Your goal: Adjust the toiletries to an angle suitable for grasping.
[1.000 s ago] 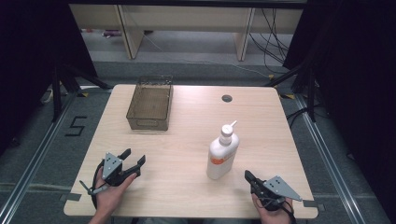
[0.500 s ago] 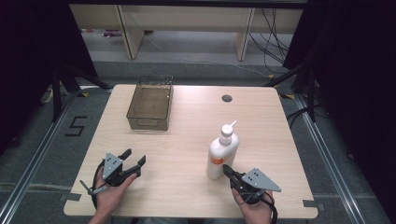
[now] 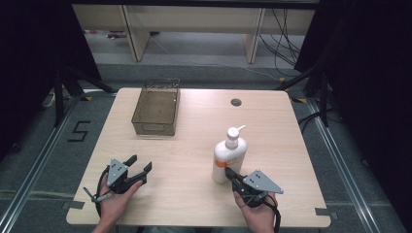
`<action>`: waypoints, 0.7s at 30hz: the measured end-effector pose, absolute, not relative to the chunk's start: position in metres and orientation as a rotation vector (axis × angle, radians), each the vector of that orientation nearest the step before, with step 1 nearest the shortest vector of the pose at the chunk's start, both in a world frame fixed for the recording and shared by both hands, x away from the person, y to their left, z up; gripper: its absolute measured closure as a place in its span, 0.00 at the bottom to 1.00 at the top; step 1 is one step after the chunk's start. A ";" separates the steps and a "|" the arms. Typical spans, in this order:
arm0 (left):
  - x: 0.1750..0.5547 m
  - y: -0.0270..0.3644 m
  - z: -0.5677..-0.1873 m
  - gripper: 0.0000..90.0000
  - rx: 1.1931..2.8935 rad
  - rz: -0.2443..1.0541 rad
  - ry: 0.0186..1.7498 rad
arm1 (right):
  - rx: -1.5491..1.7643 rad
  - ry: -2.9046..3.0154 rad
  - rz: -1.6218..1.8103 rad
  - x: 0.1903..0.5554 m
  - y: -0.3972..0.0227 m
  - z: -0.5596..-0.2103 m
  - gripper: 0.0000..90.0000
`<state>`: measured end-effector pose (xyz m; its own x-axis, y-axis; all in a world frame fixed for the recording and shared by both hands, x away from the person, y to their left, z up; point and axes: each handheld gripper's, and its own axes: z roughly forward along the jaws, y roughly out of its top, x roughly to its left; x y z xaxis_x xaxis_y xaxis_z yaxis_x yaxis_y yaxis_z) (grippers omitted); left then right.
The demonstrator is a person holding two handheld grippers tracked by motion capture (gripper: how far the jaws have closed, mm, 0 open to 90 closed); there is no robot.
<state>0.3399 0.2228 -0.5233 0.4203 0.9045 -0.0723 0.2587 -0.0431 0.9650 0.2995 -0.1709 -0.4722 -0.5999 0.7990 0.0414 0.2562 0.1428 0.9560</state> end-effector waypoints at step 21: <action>0.339 0.223 -0.523 0.37 1.578 0.721 1.066 | 1.041 1.910 1.483 0.318 -0.151 -0.475 1.00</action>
<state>0.3393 0.2227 -0.5226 0.4214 0.9041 -0.0704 0.2709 -0.0515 0.9612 0.3176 -0.1508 -0.4754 -0.5801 0.8120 0.0640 0.2629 0.1124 0.9582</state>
